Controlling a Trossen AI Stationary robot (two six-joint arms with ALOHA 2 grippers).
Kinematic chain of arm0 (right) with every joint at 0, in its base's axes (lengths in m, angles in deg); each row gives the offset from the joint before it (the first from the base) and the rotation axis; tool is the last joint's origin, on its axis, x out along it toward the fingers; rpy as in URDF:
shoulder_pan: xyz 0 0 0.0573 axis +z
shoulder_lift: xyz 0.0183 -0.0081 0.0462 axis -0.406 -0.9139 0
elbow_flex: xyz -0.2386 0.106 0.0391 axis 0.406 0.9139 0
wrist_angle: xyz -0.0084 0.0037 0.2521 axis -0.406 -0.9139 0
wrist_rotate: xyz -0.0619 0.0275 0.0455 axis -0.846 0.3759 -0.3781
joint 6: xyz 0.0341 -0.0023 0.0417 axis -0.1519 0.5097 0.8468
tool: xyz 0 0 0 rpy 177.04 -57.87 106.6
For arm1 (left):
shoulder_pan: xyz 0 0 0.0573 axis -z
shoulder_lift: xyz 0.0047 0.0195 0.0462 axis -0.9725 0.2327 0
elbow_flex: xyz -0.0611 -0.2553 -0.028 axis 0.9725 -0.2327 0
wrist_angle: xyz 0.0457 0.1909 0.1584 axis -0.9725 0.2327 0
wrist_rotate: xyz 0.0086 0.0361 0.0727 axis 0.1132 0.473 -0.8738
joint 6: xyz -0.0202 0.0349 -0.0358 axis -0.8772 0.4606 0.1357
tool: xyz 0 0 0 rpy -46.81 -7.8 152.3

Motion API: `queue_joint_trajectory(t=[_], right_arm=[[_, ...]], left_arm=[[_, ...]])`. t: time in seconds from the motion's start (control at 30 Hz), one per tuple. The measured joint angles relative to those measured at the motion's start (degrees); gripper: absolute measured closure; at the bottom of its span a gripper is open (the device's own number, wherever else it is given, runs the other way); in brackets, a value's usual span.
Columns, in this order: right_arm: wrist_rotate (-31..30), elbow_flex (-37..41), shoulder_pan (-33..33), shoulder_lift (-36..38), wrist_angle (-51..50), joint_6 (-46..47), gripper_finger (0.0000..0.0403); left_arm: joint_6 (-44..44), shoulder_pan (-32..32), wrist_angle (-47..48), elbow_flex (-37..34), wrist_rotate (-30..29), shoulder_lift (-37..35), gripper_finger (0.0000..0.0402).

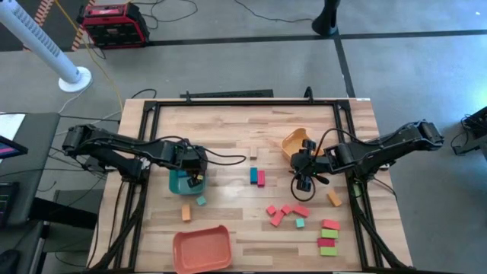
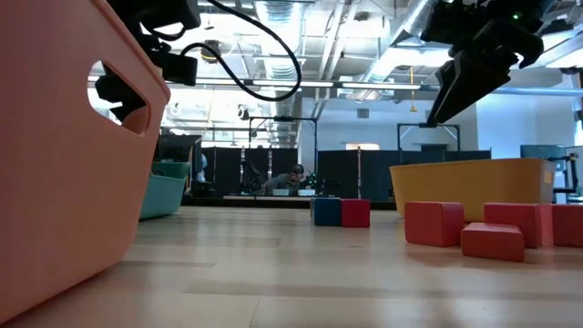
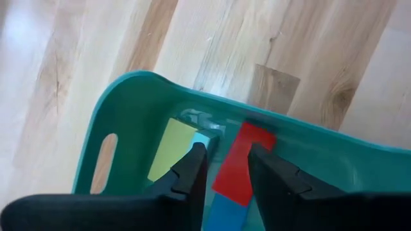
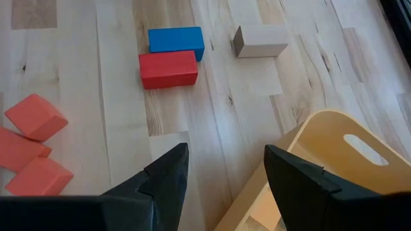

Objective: Sort blocks by size
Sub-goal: Put the right orange cube block into the yellow bin

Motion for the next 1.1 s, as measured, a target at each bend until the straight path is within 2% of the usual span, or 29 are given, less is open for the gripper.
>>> queue_joint_trajectory(t=[0.27, 0.4, 0.53, 0.63, 0.83, 0.97, 1.1], right_arm=[[0.0, 0.0, 0.0, 0.0, 0.1, -1.0, 0.0168], [-0.1, 0.0, 0.0, 0.0, 0.2, -3.1, 0.0168], [-0.1, 0.0, -0.6, 0.0, 0.4, -5.1, 0.0168], [-0.1, 0.0, -1.5, 0.0, 0.3, -5.6, 0.0168], [-0.2, 0.0, -3.1, 0.0, 0.0, -6.1, 0.0168], [-0.4, 0.0, -3.4, 0.0, -0.4, -7.0, 0.0168], [-2.6, 0.0, -3.9, 0.0, -2.7, -7.2, 0.0168]], left_arm=[[2.6, -0.2, -1.3, 0.1, -2.7, -0.6, 0.0291], [5.5, -0.2, -4.2, 0.1, -7.1, -3.0, 0.0291], [11.6, -0.2, -10.2, 0.1, -13.1, -6.8, 0.0291], [19.3, -0.3, -17.5, 0.1, -16.3, -10.0, 0.0291], [35.7, -0.3, -31.3, 0.1, -15.8, -14.9, 0.0291], [42.9, -0.8, -34.9, 0.1, -15.6, -16.4, 0.0291], [45.1, -2.9, -35.2, 0.1, -13.9, -16.5, 0.0291]])
